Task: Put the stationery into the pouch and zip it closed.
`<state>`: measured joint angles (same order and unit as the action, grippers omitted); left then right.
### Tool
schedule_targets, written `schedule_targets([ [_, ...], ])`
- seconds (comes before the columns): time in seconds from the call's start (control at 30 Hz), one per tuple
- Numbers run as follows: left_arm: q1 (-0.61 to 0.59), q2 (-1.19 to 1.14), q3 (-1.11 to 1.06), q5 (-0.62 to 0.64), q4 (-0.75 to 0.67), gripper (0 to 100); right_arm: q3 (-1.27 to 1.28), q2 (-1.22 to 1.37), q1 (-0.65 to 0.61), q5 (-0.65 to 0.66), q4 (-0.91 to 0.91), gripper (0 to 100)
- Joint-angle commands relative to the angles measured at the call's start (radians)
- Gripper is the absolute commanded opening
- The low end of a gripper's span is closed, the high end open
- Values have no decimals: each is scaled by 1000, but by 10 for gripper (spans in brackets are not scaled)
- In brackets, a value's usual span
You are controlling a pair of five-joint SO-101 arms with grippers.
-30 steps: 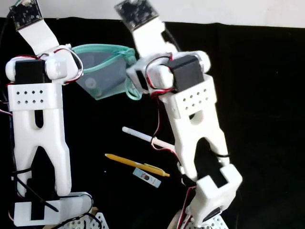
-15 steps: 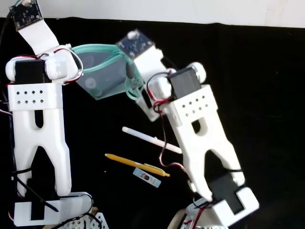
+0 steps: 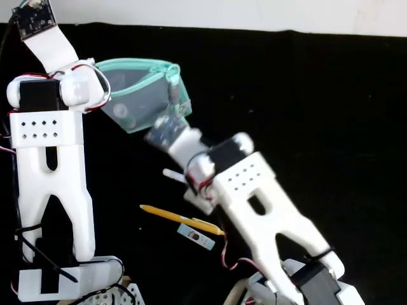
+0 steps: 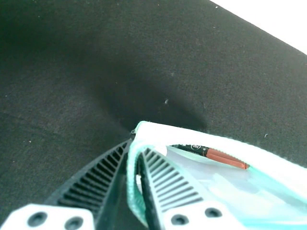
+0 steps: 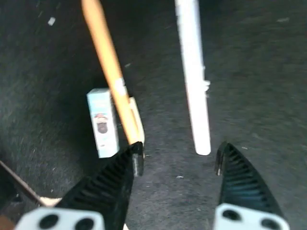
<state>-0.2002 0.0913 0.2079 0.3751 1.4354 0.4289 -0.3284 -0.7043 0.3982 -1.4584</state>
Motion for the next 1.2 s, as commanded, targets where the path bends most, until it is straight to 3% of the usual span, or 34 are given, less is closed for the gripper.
schedule_targets([
  [0.0, -12, -12, -12, 0, -9, 7, 74, -33, -64, 11, 42, 255],
  [0.43, -12, -12, -13, 0, -9, 7, 186, 114, -213, 12, 174, 255],
  [1.17, -16, -12, -15, 0, -9, 7, 177, 427, -216, 48, 367, 255],
])
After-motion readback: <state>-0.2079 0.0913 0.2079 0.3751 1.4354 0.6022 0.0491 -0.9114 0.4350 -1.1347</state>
